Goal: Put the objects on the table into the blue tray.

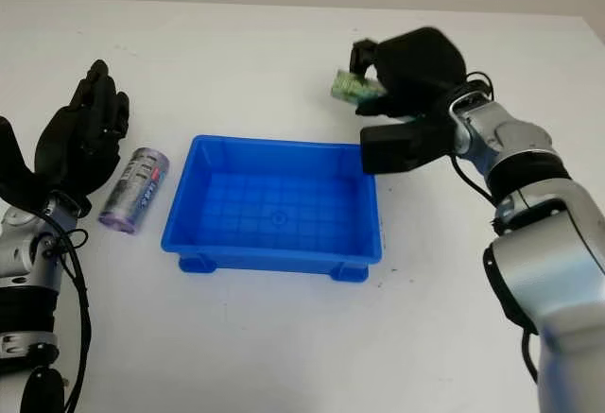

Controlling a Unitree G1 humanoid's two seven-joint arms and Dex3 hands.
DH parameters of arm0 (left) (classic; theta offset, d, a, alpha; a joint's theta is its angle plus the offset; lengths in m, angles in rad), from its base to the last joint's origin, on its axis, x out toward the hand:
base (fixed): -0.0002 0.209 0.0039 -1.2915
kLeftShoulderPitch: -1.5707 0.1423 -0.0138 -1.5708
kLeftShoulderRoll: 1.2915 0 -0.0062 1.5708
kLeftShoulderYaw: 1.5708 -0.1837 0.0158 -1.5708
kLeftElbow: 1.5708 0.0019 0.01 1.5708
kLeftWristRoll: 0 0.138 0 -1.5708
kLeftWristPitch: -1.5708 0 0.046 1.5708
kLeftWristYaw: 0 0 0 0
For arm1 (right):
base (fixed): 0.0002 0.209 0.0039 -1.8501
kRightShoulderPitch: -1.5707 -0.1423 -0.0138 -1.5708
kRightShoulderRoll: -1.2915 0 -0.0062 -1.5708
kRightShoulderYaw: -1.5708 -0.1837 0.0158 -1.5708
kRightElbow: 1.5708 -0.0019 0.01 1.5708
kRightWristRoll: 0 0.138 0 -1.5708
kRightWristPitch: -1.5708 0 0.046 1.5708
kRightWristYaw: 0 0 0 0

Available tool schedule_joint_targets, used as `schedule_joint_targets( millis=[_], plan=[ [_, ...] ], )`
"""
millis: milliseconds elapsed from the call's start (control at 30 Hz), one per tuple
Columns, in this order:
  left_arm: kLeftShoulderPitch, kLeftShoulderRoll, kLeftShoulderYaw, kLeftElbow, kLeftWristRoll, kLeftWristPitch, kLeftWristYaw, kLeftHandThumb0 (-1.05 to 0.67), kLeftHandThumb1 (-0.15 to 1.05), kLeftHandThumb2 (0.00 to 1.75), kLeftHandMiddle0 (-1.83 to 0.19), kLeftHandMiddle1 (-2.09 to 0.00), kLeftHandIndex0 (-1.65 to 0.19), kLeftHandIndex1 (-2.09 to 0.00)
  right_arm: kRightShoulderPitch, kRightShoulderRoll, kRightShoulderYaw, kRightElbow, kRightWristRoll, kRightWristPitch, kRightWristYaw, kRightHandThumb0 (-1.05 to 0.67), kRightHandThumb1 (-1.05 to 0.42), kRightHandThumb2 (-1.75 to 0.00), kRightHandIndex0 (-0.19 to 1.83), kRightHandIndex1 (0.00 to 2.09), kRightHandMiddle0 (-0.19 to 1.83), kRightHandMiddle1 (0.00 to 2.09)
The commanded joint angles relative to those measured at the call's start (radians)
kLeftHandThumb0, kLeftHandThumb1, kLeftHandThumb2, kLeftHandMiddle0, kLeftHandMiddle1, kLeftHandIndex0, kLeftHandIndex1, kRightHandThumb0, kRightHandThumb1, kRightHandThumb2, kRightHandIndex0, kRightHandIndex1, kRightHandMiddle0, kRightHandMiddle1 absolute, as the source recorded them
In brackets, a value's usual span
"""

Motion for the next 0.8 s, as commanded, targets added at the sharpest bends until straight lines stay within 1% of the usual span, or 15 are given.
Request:
schedule_joint_targets(
  millis=[0, 100, 167, 200, 233, 267, 300, 333, 367, 400, 467, 533, 600, 767],
  plan=[
    [-0.022, 0.012, 0.002, 0.01, 0.003, -0.013, -0.005, -0.75, 1.05, 0.54, 0.19, 0.0, 0.19, 0.0, -0.025, -0.005, -0.064, -0.083, 0.07, -0.042, 0.036, -0.42, -1.05, -0.24, 1.05, 2.09, 0.73, 2.09],
    [-0.023, 0.012, 0.001, 0.011, 0.004, -0.015, -0.005, -0.76, 1.05, 0.54, 0.19, 0.0, 0.19, 0.0, 0.025, 0.001, -0.139, -0.26, 0.193, -0.049, 0.176, -0.42, -1.05, -0.3, 1.17, 2.09, 0.86, 2.09],
    [-0.023, 0.012, 0.001, 0.009, 0.003, -0.014, -0.005, -0.75, 1.05, 0.54, 0.19, 0.0, 0.19, 0.0, 0.081, 0.011, -0.18, -0.418, 0.282, -0.009, 0.295, -0.41, -1.05, -0.31, 1.22, 2.09, 0.93, 2.09],
    [-0.024, 0.01, 0.001, 0.008, 0.004, -0.013, -0.004, -0.75, 1.05, 0.54, 0.19, 0.0, 0.19, 0.0, 0.11, 0.013, -0.192, -0.497, 0.307, 0.016, 0.34, -0.4, -1.05, -0.3, 1.23, 2.09, 0.92, 2.09],
    [-0.024, 0.009, 0.0, 0.008, 0.005, -0.013, -0.002, -0.75, 1.05, 0.54, 0.19, 0.0, 0.19, 0.0, 0.141, 0.014, -0.202, -0.575, 0.326, 0.047, 0.382, -0.4, -1.05, -0.3, 1.24, 2.09, 0.87, 2.09],
    [-0.025, 0.008, -0.001, 0.007, 0.005, -0.013, -0.001, -0.75, 1.05, 0.54, 0.19, 0.0, 0.19, 0.0, 0.17, 0.017, -0.21, -0.645, 0.344, 0.074, 0.419, -0.4, -1.05, -0.3, 1.19, 2.09, 0.78, 2.09],
    [-0.025, 0.006, -0.002, 0.007, 0.005, -0.012, 0.0, -0.75, 1.05, 0.54, 0.19, 0.0, 0.19, 0.0, 0.197, 0.019, -0.217, -0.707, 0.361, 0.102, 0.458, -0.39, -1.05, -0.3, 1.08, 2.09, 0.68, 2.09],
    [-0.025, 0.005, -0.003, 0.006, 0.005, -0.01, 0.002, -0.75, 1.05, 0.55, 0.19, 0.0, 0.19, 0.0, 0.225, 0.025, -0.225, -0.774, 0.39, 0.151, 0.507, -0.37, -1.05, -0.3, 1.06, 2.09, 0.66, 2.09],
    [-0.026, 0.004, -0.004, 0.005, 0.006, -0.01, 0.003, -0.75, 1.05, 0.55, 0.19, 0.0, 0.19, 0.0, 0.252, 0.03, -0.231, -0.845, 0.409, 0.21, 0.553, -0.36, -1.05, -0.31, 1.09, 2.09, 0.7, 2.09],
    [-0.025, 0.003, -0.005, 0.004, 0.006, -0.009, 0.006, -0.75, 1.05, 0.55, 0.19, 0.0, 0.19, 0.0, 0.277, 0.032, -0.235, -0.916, 0.423, 0.273, 0.597, -0.35, -1.05, -0.31, 1.16, 2.09, 0.8, 2.09],
    [-0.024, 0.001, -0.006, -0.003, 0.007, -0.006, 0.012, -0.75, 1.05, 0.55, 0.19, 0.0, 0.19, 0.0, 0.319, 0.035, -0.235, -1.04, 0.429, 0.375, 0.665, -0.34, -1.05, -0.32, 1.23, 2.09, 0.91, 2.09],
    [-0.021, 0.0, -0.008, -0.011, 0.008, -0.003, 0.017, -0.75, 1.05, 0.55, 0.19, 0.0, 0.19, 0.0, 0.351, 0.037, -0.229, -1.136, 0.428, 0.461, 0.728, -0.33, -1.05, -0.33, 1.26, 2.09, 0.92, 2.09],
    [-0.019, 0.0, -0.01, -0.014, 0.007, -0.003, 0.018, -0.75, 1.05, 0.55, 0.19, 0.0, 0.19, 0.0, 0.377, 0.043, -0.22, -1.201, 0.429, 0.529, 0.784, -0.32, -1.05, -0.34, 1.24, 2.09, 0.86, 2.09],
    [-0.013, -0.003, -0.012, -0.027, 0.002, 0.005, 0.02, -0.74, 1.05, 0.56, 0.19, 0.0, 0.19, 0.0, 0.411, 0.045, -0.176, -1.284, 0.362, 0.625, 0.869, -0.31, -1.05, -0.31, 1.25, 2.09, 0.84, 2.09]
  ],
)
